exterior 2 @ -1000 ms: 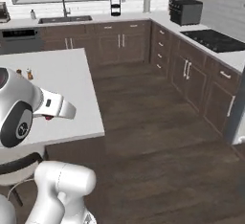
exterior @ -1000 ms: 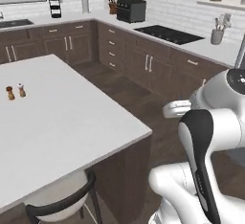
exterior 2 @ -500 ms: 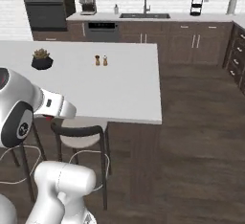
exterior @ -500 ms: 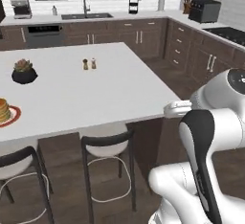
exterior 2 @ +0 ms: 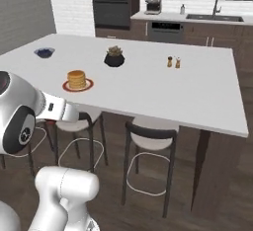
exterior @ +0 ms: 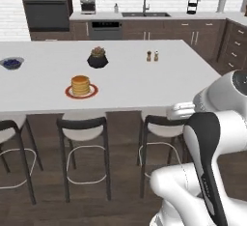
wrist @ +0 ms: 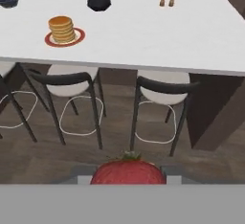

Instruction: Take the strawberry from the fridge and place it on top of the pancake, located on the dining counter.

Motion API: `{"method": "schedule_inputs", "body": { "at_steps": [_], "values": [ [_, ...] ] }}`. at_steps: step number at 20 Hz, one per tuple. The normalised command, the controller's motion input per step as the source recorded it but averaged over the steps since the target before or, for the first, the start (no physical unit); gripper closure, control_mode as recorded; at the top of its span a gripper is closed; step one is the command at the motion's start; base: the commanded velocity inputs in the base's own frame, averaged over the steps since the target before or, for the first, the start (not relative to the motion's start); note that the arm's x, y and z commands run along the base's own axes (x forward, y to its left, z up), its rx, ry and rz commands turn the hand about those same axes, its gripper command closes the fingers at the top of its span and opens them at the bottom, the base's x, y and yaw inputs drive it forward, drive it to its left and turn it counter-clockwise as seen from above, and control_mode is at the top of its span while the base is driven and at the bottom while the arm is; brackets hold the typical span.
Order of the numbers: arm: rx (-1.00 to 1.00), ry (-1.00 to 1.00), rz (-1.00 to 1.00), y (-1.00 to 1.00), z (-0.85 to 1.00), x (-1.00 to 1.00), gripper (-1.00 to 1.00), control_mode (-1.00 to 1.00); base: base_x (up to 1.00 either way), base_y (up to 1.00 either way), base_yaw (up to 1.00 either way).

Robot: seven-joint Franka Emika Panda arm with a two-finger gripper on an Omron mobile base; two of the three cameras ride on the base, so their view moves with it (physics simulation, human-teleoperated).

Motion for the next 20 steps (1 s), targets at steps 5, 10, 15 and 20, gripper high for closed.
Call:
{"method": "schedule_inputs", "body": {
  "at_steps": [5,10,15,20],
  "values": [
    [0.0,0.0,0.0,0.0,0.0,0.0,1.0,1.0,0.7,1.0,-0.02],
    [0.0,0.0,0.0,0.0,0.0,0.0,1.0,1.0,0.68,0.83,-0.18],
    [0.0,0.0,0.0,0.0,0.0,0.0,1.0,1.0,0.6,0.41,-0.31],
    [0.0,0.0,0.0,0.0,0.0,0.0,1.0,1.0,0.63,0.24,-0.31]
  ]
}}
